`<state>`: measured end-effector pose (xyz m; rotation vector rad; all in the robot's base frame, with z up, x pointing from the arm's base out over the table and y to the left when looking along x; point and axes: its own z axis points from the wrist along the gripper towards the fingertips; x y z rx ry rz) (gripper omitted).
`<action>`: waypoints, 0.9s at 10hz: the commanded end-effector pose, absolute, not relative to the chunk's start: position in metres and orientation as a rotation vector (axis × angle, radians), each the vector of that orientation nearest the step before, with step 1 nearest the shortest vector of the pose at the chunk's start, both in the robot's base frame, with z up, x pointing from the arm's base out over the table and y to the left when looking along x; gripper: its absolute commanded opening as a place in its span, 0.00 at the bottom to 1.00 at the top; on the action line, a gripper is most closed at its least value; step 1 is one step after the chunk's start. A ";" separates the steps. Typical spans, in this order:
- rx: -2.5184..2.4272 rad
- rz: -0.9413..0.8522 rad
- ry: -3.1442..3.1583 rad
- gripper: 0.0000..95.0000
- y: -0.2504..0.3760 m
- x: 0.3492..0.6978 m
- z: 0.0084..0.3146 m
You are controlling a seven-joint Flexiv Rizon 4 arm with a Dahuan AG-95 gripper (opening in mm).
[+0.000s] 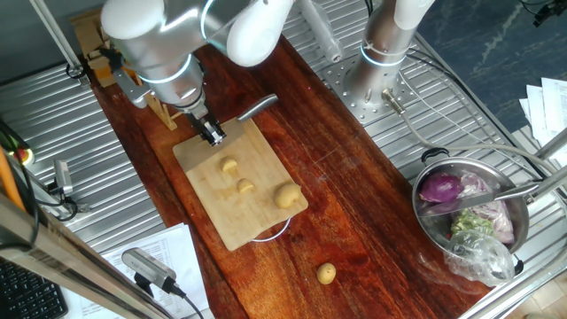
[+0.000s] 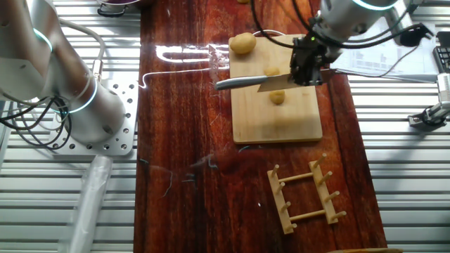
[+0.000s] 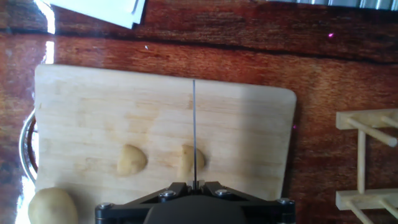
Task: Chop the potatoes
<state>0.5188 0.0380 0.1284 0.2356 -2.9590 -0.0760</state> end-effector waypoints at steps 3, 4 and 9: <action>0.185 -0.114 -2.980 0.00 0.035 0.521 0.115; 0.177 -0.131 -2.990 0.00 0.035 0.520 0.114; 0.184 -0.159 -2.999 0.00 0.034 0.520 0.107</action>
